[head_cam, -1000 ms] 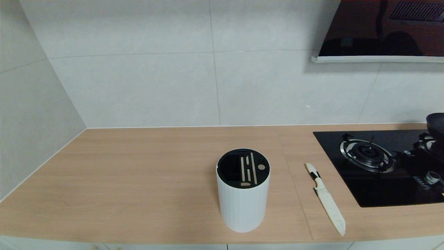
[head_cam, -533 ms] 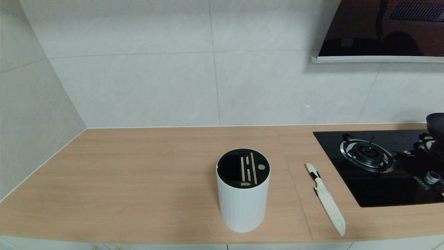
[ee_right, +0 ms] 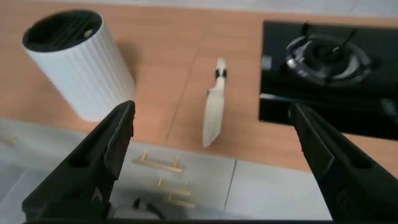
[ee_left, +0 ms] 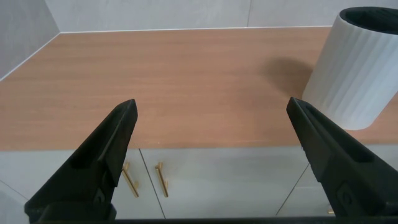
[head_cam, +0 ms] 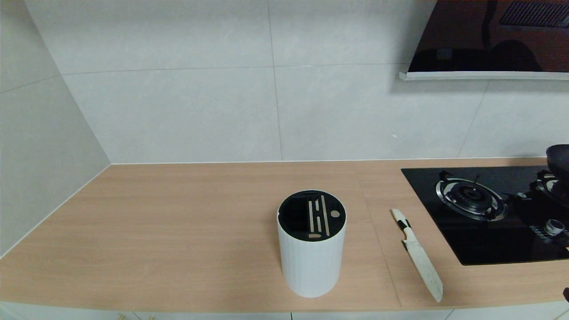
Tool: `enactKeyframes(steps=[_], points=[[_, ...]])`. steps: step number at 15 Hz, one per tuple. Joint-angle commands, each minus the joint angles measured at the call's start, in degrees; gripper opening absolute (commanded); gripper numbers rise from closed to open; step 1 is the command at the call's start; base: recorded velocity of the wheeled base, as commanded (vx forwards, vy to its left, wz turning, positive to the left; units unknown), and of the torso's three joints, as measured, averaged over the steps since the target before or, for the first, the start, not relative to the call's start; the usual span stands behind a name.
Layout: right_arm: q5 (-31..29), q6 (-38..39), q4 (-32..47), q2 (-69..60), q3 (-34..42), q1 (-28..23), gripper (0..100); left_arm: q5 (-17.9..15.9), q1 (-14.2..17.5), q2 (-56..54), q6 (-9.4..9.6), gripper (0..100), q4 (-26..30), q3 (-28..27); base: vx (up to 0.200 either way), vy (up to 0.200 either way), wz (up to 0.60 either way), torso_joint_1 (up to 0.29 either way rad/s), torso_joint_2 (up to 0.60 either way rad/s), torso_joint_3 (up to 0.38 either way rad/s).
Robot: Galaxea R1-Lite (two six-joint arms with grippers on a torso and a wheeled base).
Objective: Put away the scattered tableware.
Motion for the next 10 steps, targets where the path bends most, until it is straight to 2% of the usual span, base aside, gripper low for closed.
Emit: enactKeyframes(steps=[1, 3, 7, 10], points=[[-0.02, 0.79, -0.08, 11.91, -6.00, 6.07, 100, -0.01, 0.01, 0.00, 0.06, 100, -0.01, 0.00, 0.000, 0.000, 0.00, 0.000, 0.00, 0.000], [-0.90, 0.71, -0.43, 19.29, -10.31, 8.71, 100, 0.08, 0.01, 0.09, -0.03, 100, -0.01, 0.00, 0.000, 0.000, 0.00, 0.000, 0.00, 0.000], [-0.64, 0.44, -1.83, 28.78, -14.79, 8.80, 100, -0.01, 0.01, 0.09, -0.03, 100, -0.01, 0.00, 0.000, 0.000, 0.00, 0.000, 0.00, 0.000], [-0.73, 0.35, -7.90, 37.57, -15.14, 8.80, 100, 0.08, 0.01, 0.09, -0.03, 100, -0.01, 0.00, 0.000, 0.000, 0.00, 0.000, 0.00, 0.000]])
